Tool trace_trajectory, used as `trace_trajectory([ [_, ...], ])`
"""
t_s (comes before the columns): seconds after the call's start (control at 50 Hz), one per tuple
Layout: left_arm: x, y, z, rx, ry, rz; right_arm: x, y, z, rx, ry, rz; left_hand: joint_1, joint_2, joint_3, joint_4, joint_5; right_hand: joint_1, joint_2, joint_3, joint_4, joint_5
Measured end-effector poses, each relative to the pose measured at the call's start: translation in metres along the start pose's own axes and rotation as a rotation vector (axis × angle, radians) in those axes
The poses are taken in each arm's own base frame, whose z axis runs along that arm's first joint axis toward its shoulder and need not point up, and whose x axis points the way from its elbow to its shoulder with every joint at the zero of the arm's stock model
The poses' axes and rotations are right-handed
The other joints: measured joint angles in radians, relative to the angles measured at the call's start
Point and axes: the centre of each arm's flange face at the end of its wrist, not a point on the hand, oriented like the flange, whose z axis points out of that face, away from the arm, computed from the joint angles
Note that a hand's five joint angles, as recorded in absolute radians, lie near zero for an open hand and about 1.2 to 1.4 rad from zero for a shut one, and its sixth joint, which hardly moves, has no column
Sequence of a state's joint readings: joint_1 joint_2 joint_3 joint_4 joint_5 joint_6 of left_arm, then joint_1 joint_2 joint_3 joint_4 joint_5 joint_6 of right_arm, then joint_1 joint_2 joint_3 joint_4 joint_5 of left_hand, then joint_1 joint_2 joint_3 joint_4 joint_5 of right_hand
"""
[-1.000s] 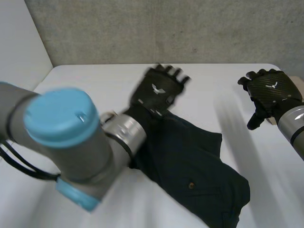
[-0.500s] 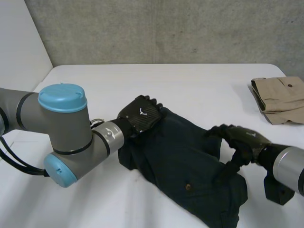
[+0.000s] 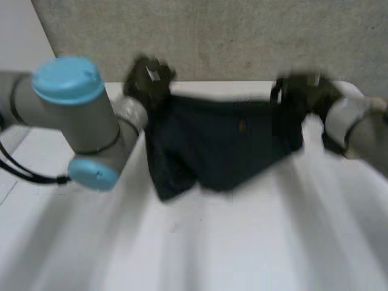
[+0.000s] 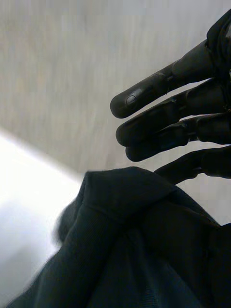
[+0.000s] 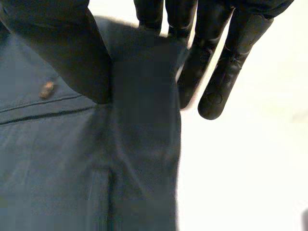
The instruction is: Fold the laundry.
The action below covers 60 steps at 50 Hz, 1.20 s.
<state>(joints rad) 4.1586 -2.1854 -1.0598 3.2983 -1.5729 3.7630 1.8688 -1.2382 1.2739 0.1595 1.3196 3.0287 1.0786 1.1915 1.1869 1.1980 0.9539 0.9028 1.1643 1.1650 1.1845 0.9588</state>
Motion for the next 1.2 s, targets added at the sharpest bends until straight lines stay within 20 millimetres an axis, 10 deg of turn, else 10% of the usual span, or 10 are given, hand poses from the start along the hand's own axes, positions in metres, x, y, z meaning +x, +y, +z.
trace_trajectory([
  [0.14,-0.062,-0.065,-0.01,0.193,-0.334,-0.162,-0.041,-0.106,0.0,0.391,0.067,-0.277,0.011,0.003,0.0,0.0,0.005,0.0,0.009,0.016,0.0,0.015],
  [0.22,-0.055,-0.072,-0.04,0.201,-0.321,-0.232,-0.071,-0.112,-0.007,0.464,0.031,-0.354,0.015,0.005,0.002,0.0,0.023,0.048,0.009,0.016,0.0,0.026],
  [0.42,0.026,0.005,-0.116,-0.121,-0.067,-0.35,-0.108,-0.006,-0.003,0.196,-0.117,-0.431,0.01,-0.05,-0.042,-0.052,0.006,0.048,0.017,0.016,0.004,0.026],
  [0.62,0.059,0.04,-0.168,-0.455,0.095,-0.448,-0.107,0.065,0.001,-0.022,-0.147,-0.456,-0.714,-0.842,-0.836,-0.853,-0.79,0.061,0.017,0.016,0.004,0.026],
  [0.9,-0.026,0.004,-0.08,-0.201,-0.057,-0.425,-0.114,0.048,-0.031,0.089,-0.251,-0.568,-0.776,-0.902,-0.898,-0.911,-0.854,0.061,0.017,0.016,0.004,0.026],
  [1.2,0.047,0.051,-0.017,-0.004,0.46,-0.174,-0.12,0.014,-0.078,0.284,-0.285,-0.591,-0.706,-0.828,-0.833,-0.843,-0.773,0.061,0.017,0.016,0.004,0.026],
])
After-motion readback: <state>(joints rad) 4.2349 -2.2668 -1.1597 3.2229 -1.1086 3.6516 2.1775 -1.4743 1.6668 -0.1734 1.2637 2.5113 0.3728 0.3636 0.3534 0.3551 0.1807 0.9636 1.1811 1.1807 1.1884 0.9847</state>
